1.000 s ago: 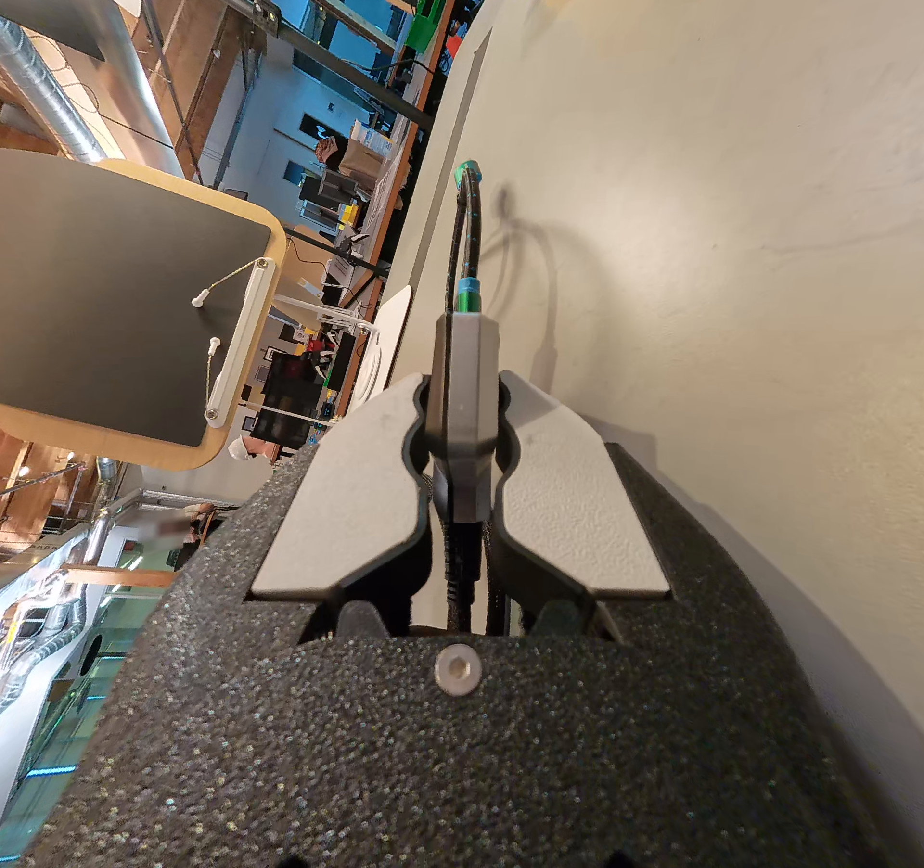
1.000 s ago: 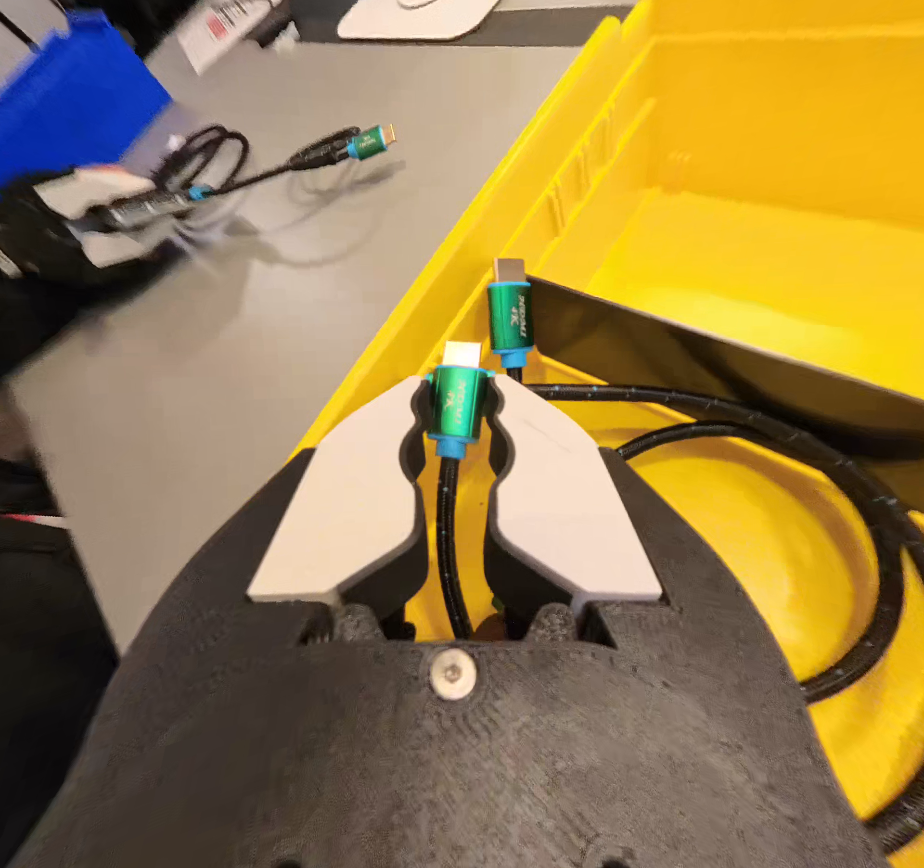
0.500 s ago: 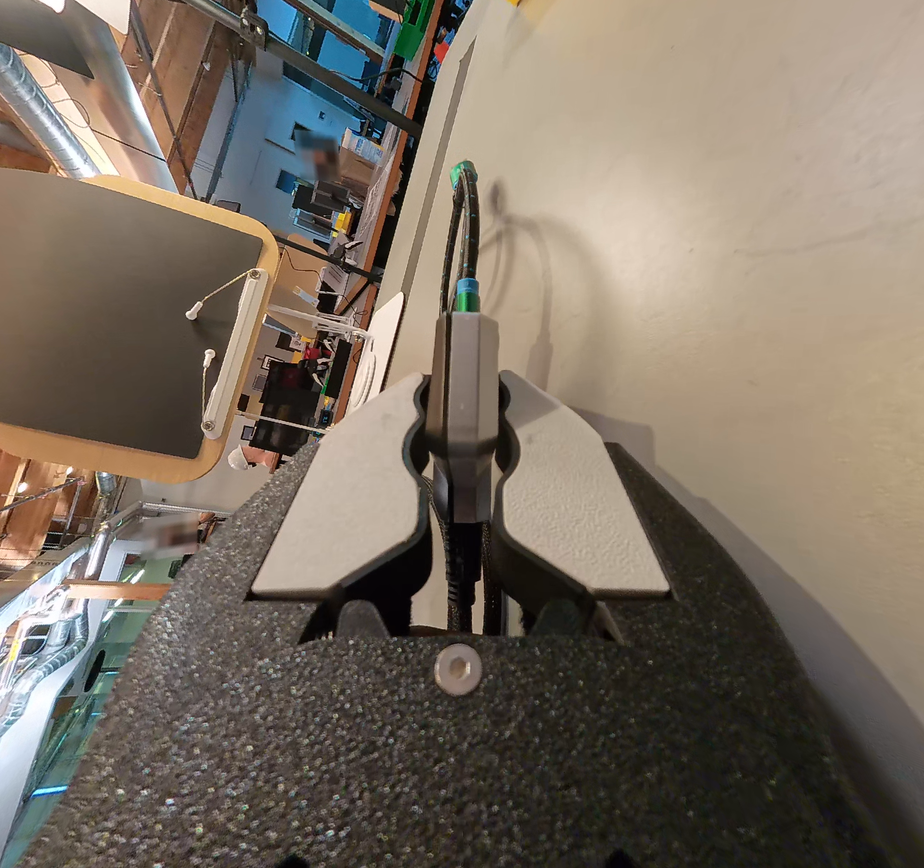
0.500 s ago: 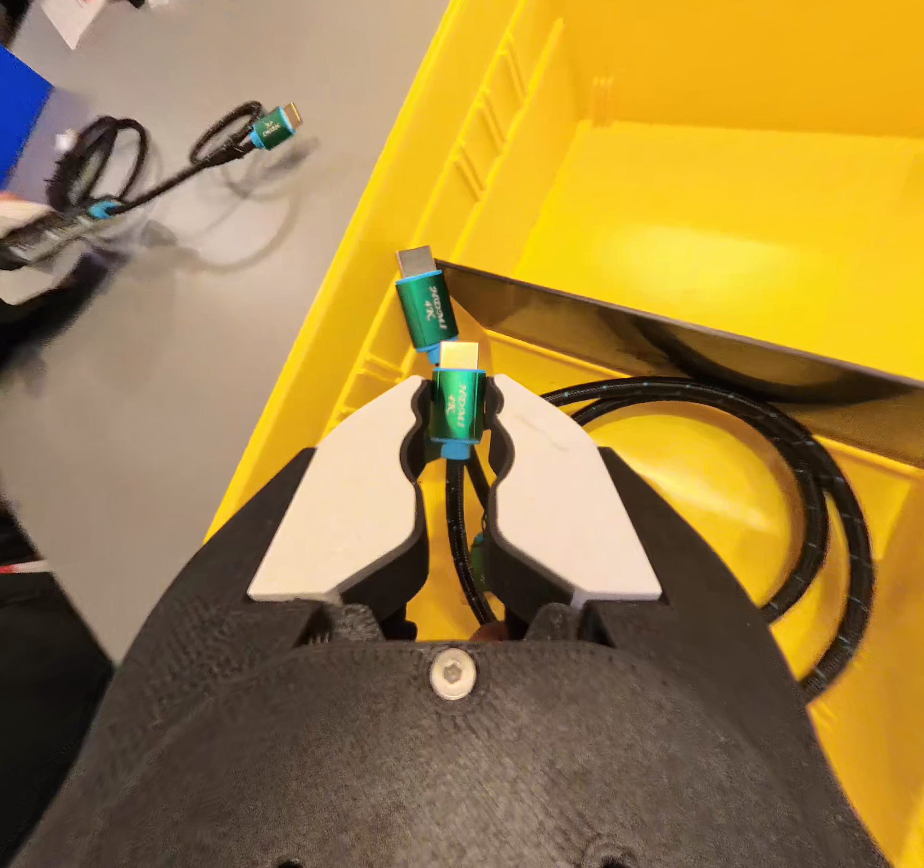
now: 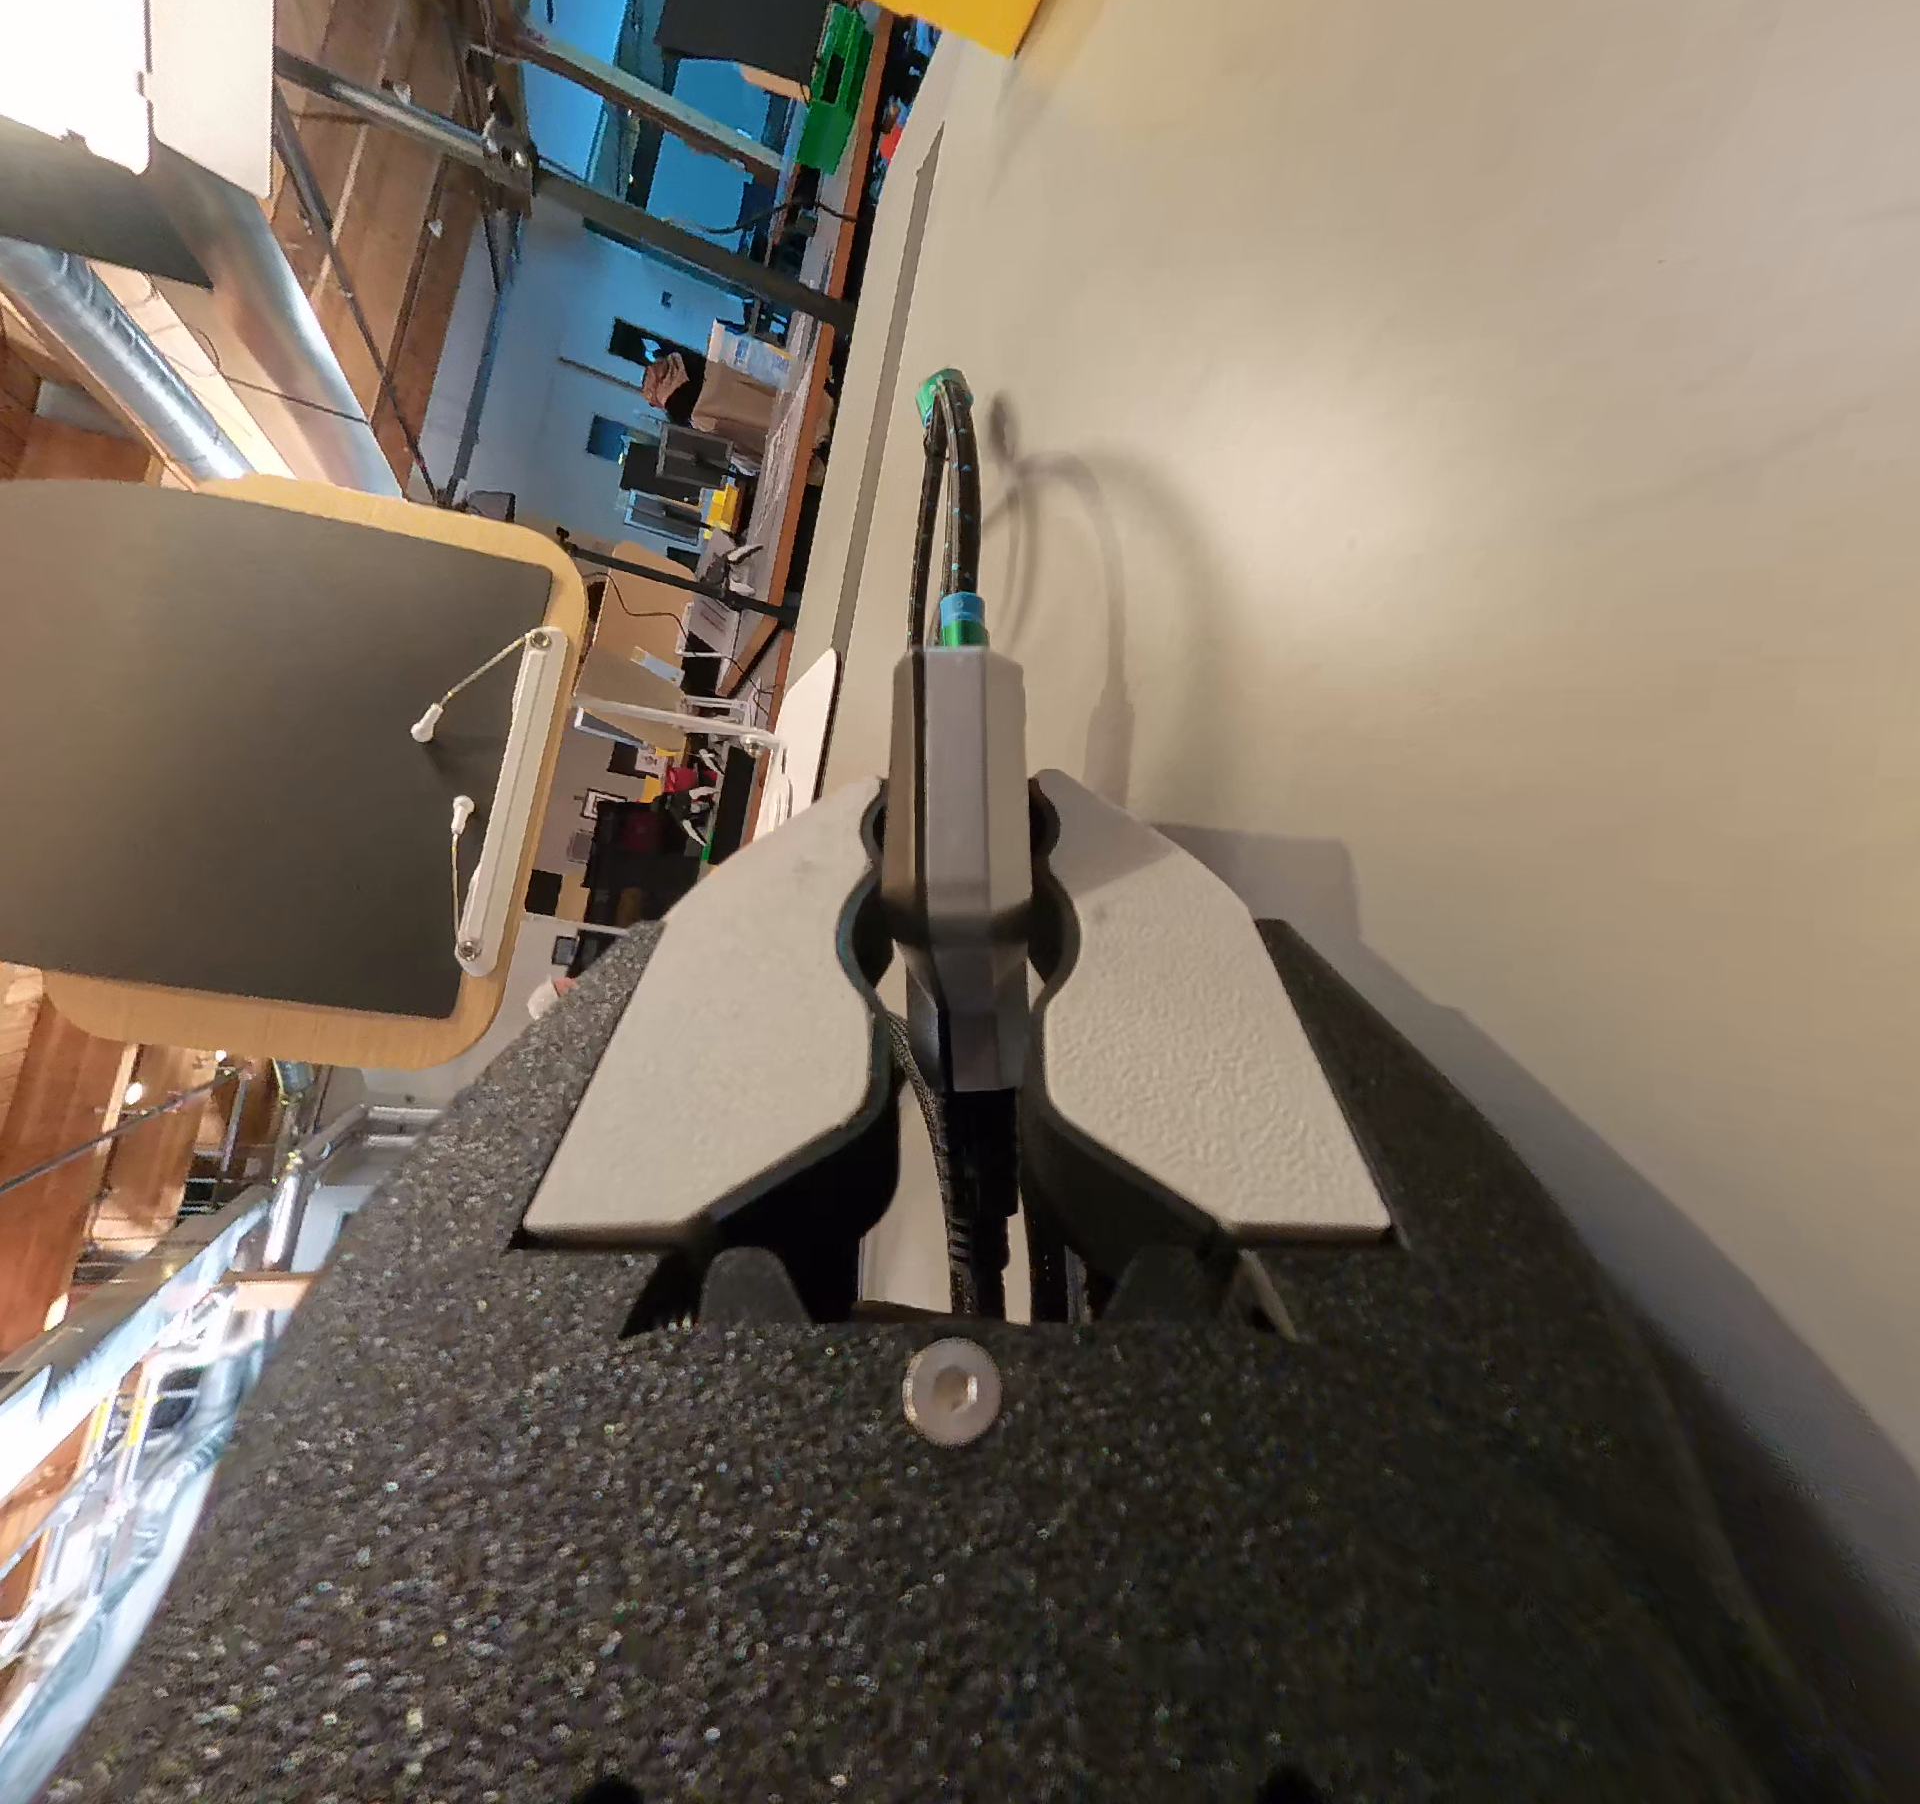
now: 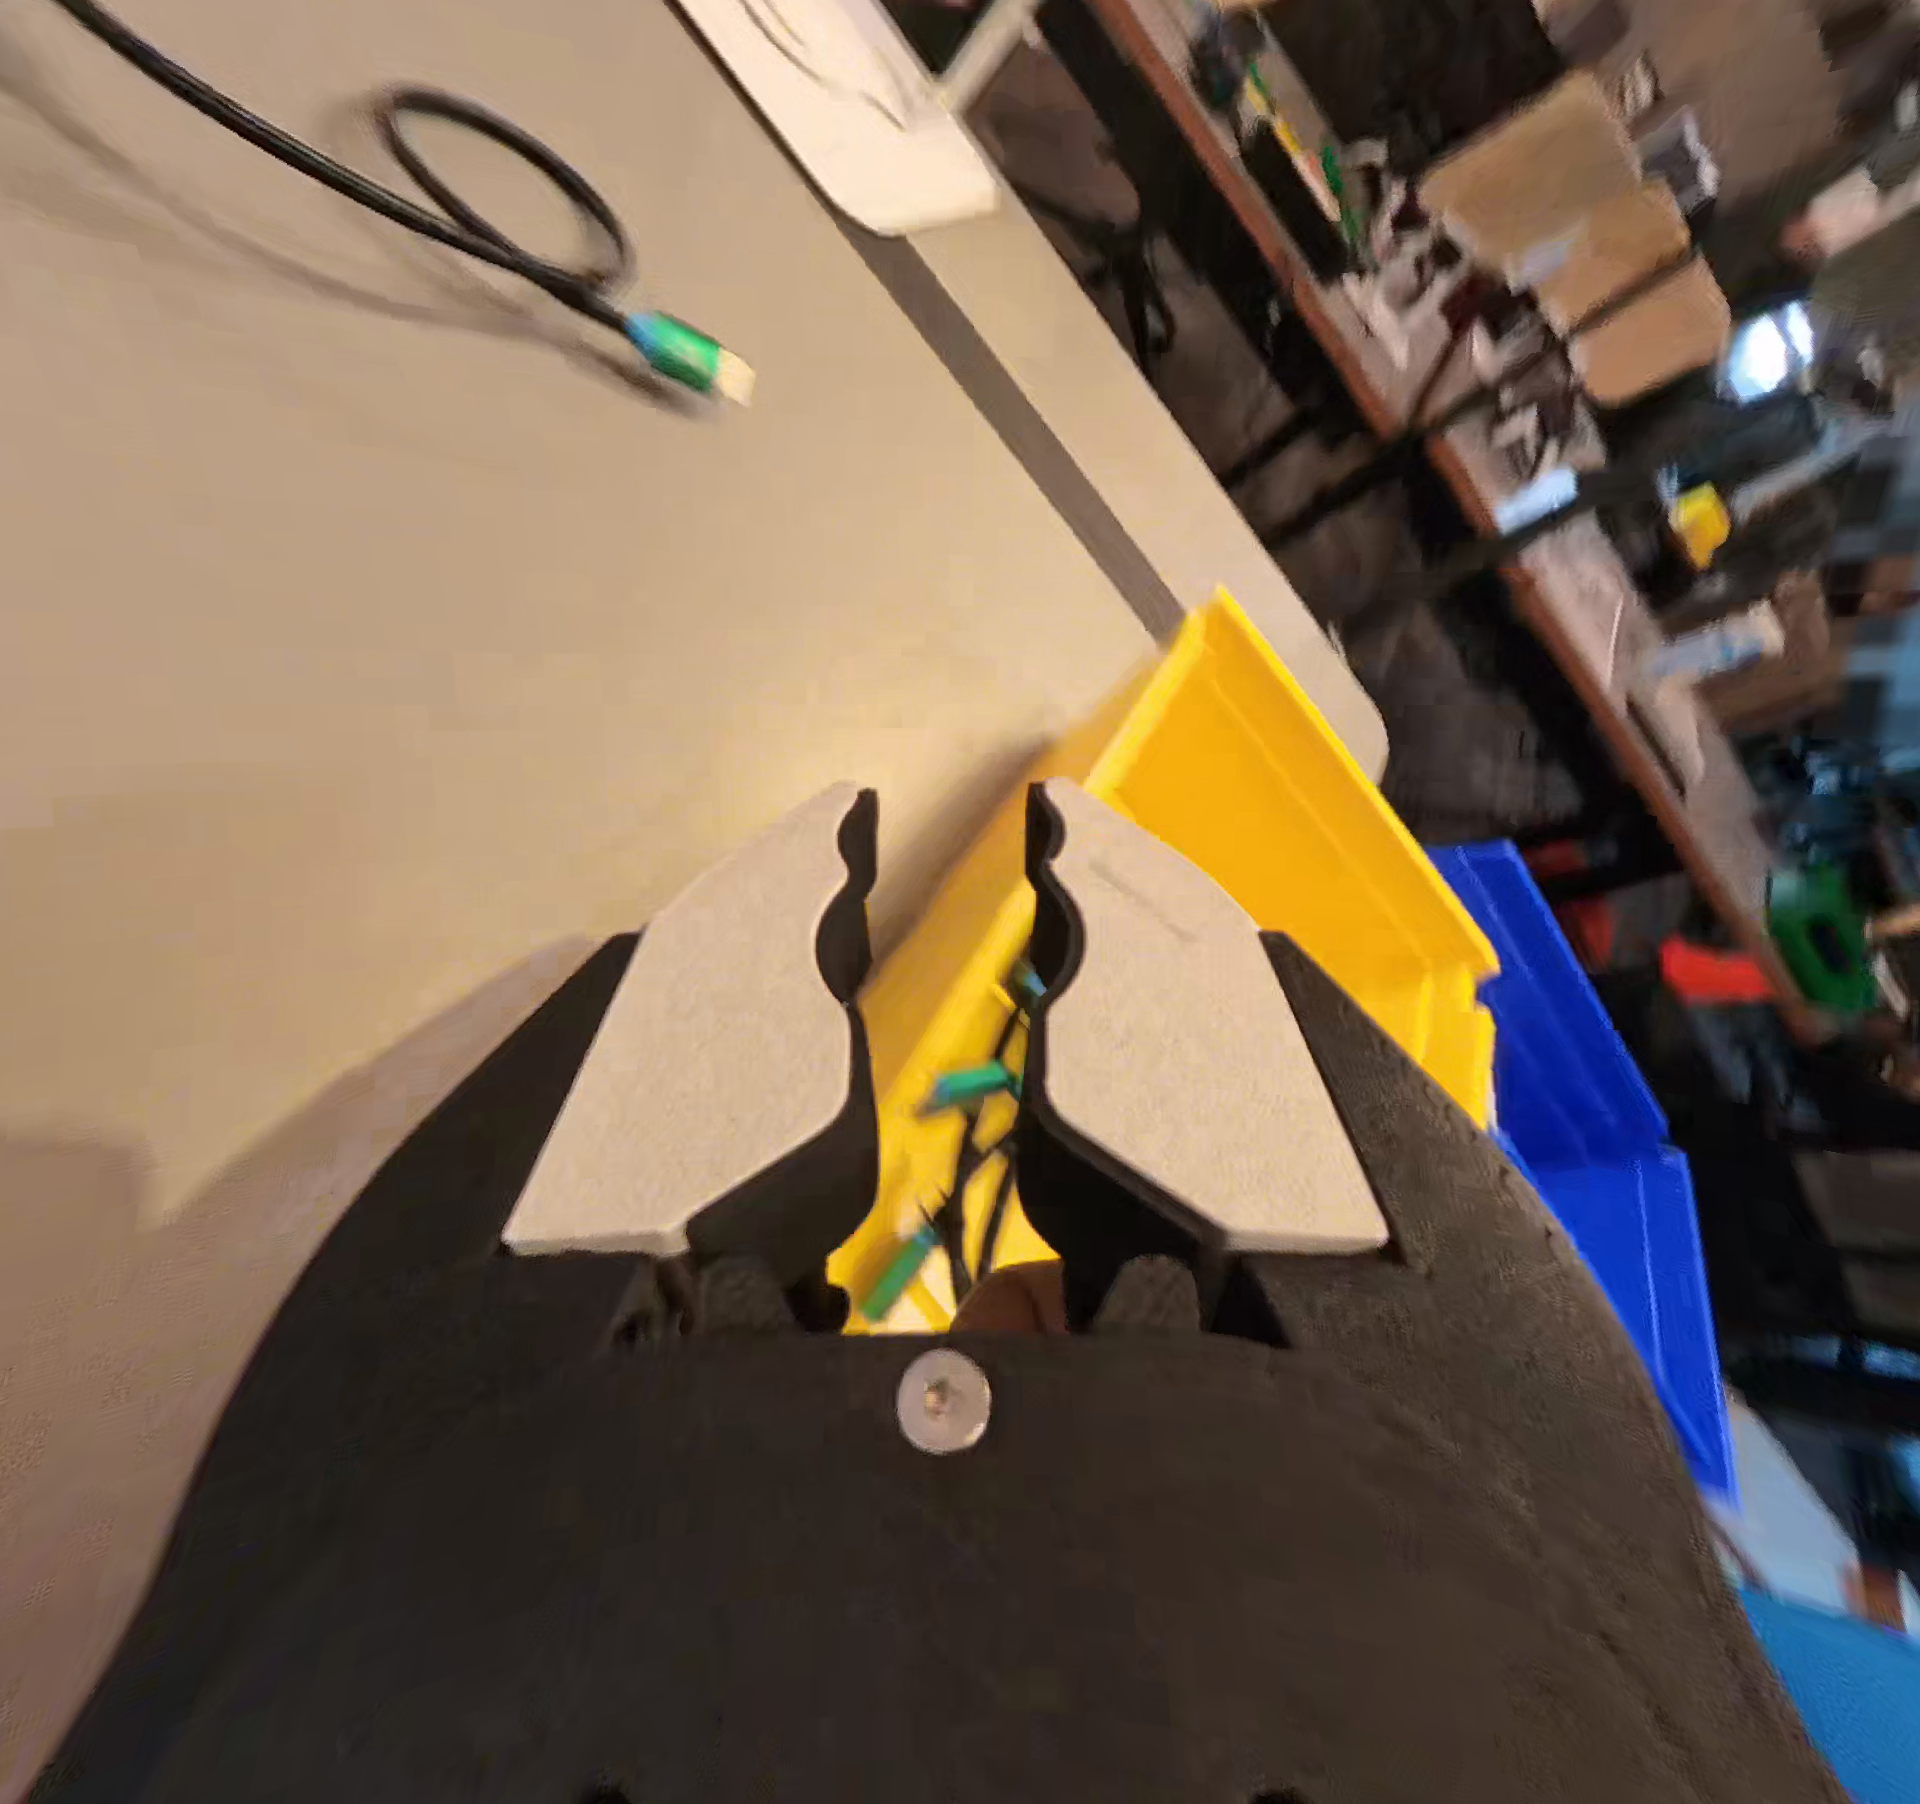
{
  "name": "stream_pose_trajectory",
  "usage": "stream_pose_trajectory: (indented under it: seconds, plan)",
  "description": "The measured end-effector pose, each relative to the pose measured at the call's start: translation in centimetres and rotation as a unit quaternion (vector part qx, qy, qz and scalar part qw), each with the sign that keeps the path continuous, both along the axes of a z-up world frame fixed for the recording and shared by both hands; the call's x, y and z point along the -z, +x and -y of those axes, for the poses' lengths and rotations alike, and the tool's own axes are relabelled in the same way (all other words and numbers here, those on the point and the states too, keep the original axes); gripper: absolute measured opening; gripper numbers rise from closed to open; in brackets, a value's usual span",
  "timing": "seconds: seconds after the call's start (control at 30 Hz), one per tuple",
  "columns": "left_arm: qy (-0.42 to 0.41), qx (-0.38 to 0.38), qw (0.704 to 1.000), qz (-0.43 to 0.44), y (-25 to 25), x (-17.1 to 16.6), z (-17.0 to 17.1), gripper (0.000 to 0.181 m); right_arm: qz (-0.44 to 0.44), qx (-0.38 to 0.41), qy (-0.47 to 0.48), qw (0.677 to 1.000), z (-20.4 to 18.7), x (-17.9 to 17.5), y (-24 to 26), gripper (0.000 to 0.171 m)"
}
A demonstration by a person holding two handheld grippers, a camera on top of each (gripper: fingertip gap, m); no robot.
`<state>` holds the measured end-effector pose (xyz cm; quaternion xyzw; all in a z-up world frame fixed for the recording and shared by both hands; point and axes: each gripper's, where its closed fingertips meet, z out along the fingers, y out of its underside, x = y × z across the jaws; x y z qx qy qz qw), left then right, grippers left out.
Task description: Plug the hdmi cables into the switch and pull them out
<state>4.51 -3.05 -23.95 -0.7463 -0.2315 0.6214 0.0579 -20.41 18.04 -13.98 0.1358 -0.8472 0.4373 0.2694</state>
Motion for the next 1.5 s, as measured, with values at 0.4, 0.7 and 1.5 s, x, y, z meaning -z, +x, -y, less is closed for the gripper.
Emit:
stream_pose_trajectory:
  seconds: [0.4,0.7,1.5]
  plan:
    - [-0.042,0.04,0.998,0.009,-0.1,0.4,-2.2,0.022,-0.069,-0.252,-0.017,0.965,14.5,9.4,19.4,0.037]
    - [-0.055,0.083,0.995,0.014,-0.1,0.6,-3.7,0.022,-0.208,-0.276,-0.023,0.938,20.0,11.6,22.4,0.024]
    - [-0.073,-0.035,0.995,0.054,-1.9,1.6,-0.7,0.027,-0.259,-0.267,-0.034,0.928,19.7,11.4,21.9,0.013]
